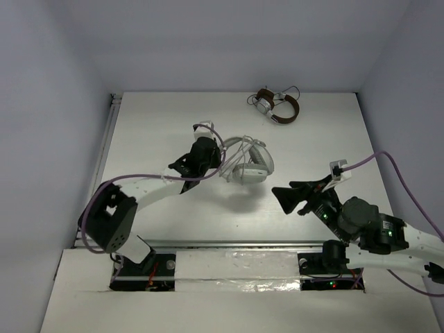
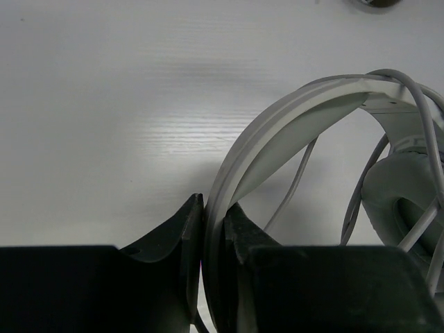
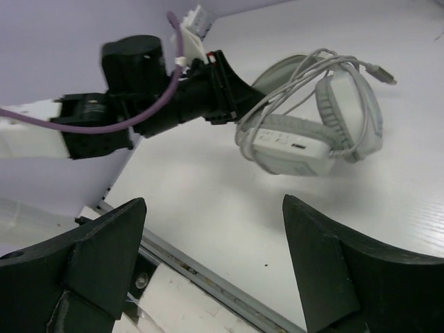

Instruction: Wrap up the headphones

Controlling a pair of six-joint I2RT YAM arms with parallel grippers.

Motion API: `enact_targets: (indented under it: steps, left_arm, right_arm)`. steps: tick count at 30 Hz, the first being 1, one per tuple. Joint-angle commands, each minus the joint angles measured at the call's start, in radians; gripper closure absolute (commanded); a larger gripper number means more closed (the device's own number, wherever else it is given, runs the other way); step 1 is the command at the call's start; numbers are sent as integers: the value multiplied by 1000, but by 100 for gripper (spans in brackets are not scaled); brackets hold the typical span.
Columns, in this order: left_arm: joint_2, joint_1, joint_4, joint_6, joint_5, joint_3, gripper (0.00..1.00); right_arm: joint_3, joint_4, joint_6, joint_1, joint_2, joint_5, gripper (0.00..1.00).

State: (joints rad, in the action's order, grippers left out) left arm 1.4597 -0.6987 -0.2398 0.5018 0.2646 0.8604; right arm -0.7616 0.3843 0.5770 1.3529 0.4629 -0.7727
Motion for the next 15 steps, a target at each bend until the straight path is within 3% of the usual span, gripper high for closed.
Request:
enact_targets:
  steps: [1, 3, 4, 6, 7, 8, 10, 13, 14, 15]
  left_arm:
    - [76, 50, -231, 26, 12, 75, 100]
    - [129, 77, -248, 18, 18, 84, 100]
    - [143, 87, -256, 18, 15, 85, 100]
    - [185, 100, -254, 23, 5, 92, 93]
    - [194, 111, -251, 23, -5, 94, 87]
    - [209, 111, -242, 23, -20, 95, 75]
    - [208, 120, -237, 20, -30, 89, 65]
    - [156, 120, -247, 20, -31, 66, 39]
    - [112, 120, -233, 18, -18, 68, 26]
    - [85, 120, -225, 17, -10, 68, 21]
  right_arm:
    - [-11, -29, 73, -8, -24, -37, 14]
    - [-12, -19, 86, -8, -35, -30, 13]
    - [-15, -4, 89, -8, -38, -19, 2]
    - [-30, 24, 106, -8, -43, -16, 0]
    - [-45, 46, 107, -8, -46, -20, 0]
    - [-50, 51, 109, -8, -49, -23, 0]
    - [-70, 47, 83, -8, -56, -20, 0]
    - [-111, 45, 34, -8, -55, -26, 0]
    - [-148, 45, 20, -8, -53, -27, 0]
    - [-168, 45, -12, -8, -52, -30, 0]
